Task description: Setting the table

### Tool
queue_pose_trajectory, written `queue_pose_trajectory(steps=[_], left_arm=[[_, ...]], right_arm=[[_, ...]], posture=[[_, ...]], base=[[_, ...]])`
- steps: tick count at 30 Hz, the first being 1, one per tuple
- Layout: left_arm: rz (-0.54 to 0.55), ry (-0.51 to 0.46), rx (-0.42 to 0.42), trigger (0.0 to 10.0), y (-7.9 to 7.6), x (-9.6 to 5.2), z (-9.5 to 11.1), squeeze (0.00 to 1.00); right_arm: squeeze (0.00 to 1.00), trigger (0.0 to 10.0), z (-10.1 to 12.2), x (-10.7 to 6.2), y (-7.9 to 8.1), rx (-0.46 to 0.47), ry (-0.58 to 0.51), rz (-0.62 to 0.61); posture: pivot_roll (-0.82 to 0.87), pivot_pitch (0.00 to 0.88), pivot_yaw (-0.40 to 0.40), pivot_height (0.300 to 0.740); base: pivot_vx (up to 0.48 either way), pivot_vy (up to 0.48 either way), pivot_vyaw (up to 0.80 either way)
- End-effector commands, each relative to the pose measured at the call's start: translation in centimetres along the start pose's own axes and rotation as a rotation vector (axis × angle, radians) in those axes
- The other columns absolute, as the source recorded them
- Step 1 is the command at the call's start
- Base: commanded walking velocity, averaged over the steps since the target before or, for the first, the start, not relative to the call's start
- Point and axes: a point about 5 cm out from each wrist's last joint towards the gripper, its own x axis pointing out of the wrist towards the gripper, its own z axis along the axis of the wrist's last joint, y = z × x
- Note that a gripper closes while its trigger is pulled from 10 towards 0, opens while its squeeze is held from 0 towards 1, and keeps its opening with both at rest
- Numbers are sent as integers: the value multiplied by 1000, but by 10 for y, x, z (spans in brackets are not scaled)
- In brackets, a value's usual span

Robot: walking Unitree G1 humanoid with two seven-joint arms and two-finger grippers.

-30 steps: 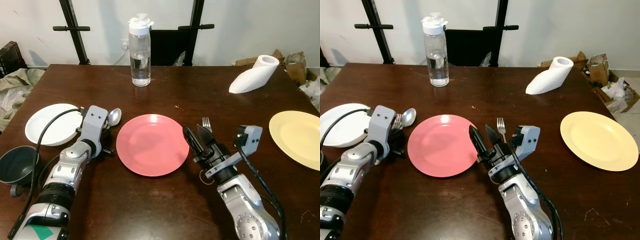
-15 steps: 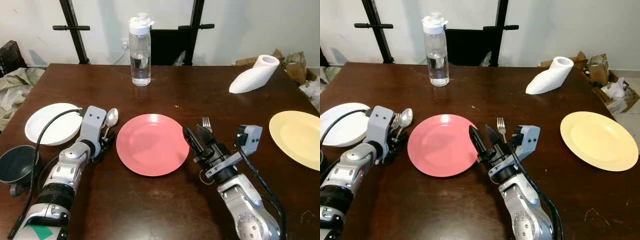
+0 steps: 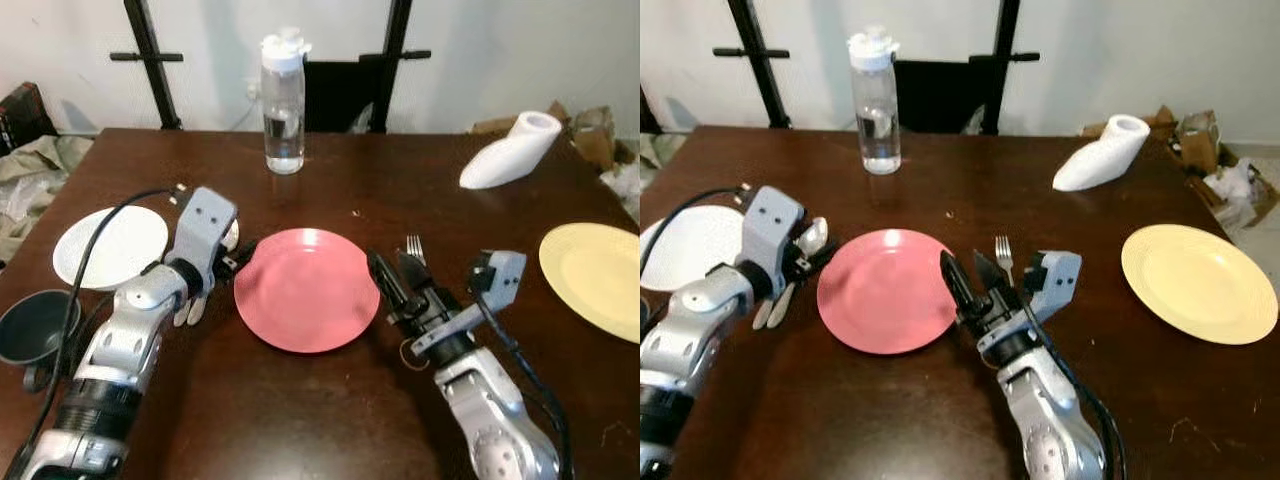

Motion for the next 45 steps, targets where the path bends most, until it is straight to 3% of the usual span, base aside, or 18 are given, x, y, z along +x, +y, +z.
queue_pose_trajectory(steps=[1,5,7,10,13,15,21,24,32,45], left_arm=[[6,81,-28,10000,-3,-8,-9,0],[122,177,-142,10000,-8,-21,-20,0],[123,178,-128,10000,-13,-25,-20,0],[-17,155,-74,10000,-35,-36,-14,0],[-44,157,-78,10000,-39,-38,-13,0],[-98,166,-75,10000,-53,-41,-16,0],[-70,110,-54,10000,-56,-38,-13,0],[50,54,-119,10000,-52,-33,-12,0],[94,66,-217,10000,-64,-26,-22,0],[175,87,-231,10000,-59,-27,-32,0]], right_arm=[[0,10000,-3,-5,-1,-21,3,-39],[0,10000,-5,-14,-8,-54,7,-114],[0,10000,-6,-17,-10,-64,8,-129],[0,10000,-5,-18,-14,-85,11,-137],[0,10000,-5,-17,-14,-92,12,-136],[0,10000,-2,-15,-15,-117,5,-139],[0,10000,-3,-17,-17,-127,4,-159],[0,10000,-6,-25,-23,-126,9,-220],[0,10000,-11,-29,-28,-104,22,-266],[0,10000,-15,-29,-29,-76,21,-290]], posture=[[66,103,114,740],[60,52,101,740],[56,37,98,740],[45,21,94,740],[45,21,94,740],[21,10,99,740],[7,12,106,740],[-11,11,111,740],[-24,11,120,740],[7,26,122,740]], base=[[0,0,0],[0,0,0],[0,0,0],[0,0,0],[0,0,0],[0,0,0],[0,0,0],[0,0,0],[0,0,0],[0,0,0]])
